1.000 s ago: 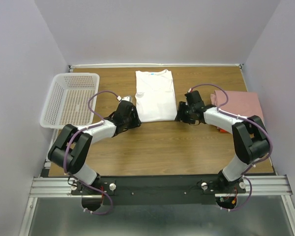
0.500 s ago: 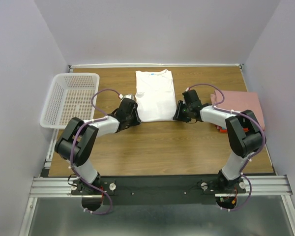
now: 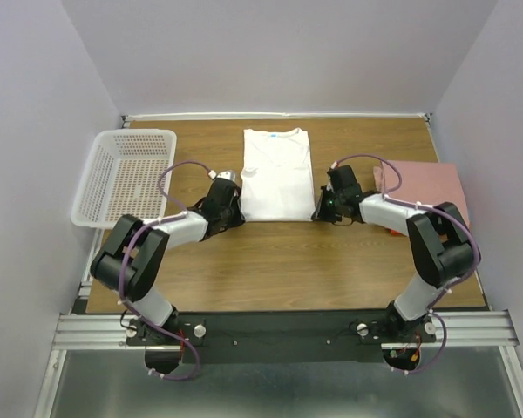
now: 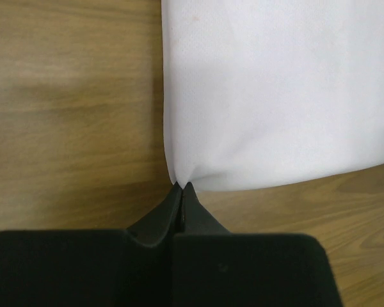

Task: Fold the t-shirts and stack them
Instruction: Fold the tshirt

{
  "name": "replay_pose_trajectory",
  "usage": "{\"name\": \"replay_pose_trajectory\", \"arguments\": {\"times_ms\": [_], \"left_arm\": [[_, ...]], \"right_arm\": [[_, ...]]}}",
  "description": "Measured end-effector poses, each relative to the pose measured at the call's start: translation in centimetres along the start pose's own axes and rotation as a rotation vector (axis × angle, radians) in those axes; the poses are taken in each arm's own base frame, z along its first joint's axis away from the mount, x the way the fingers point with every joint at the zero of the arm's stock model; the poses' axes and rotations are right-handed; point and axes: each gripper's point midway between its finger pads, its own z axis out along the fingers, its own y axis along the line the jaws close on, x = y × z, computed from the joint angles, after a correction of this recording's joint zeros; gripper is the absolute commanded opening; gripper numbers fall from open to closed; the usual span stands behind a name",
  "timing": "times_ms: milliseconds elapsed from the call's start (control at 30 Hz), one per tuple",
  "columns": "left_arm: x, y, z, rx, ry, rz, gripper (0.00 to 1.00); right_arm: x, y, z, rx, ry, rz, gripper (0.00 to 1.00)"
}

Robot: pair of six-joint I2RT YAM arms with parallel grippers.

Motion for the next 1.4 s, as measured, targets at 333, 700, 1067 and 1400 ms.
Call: {"name": "replay_pose_trajectory", "arguments": {"times_ms": [333,700,1067,1400], "left_arm": [[5.3,-5.6,-9.7,0.252,-0.045,0.047,0.0],[3.3,-8.1,-19.1,0.457,-0.19,-0.092,0.0],[0.3,-7.3,-20.1,0.351,-0.281,-0.12,0.0],[-1.6,-5.5,-17.3,0.2,-0.296,-0.103,0.0]], "right_arm": [[5.2,1.1,-8.4,-0.201,-0.008,-0.016,0.0],[4.8,3.9,-17.7,-0.38,-0.159,-0.025,0.0],[0.5,6.4,-19.4,-0.379,-0.199,-0.041,0.0],[-2.8,7.2,-17.4,-0.309,-0.192,-0.049,0.0]]}}
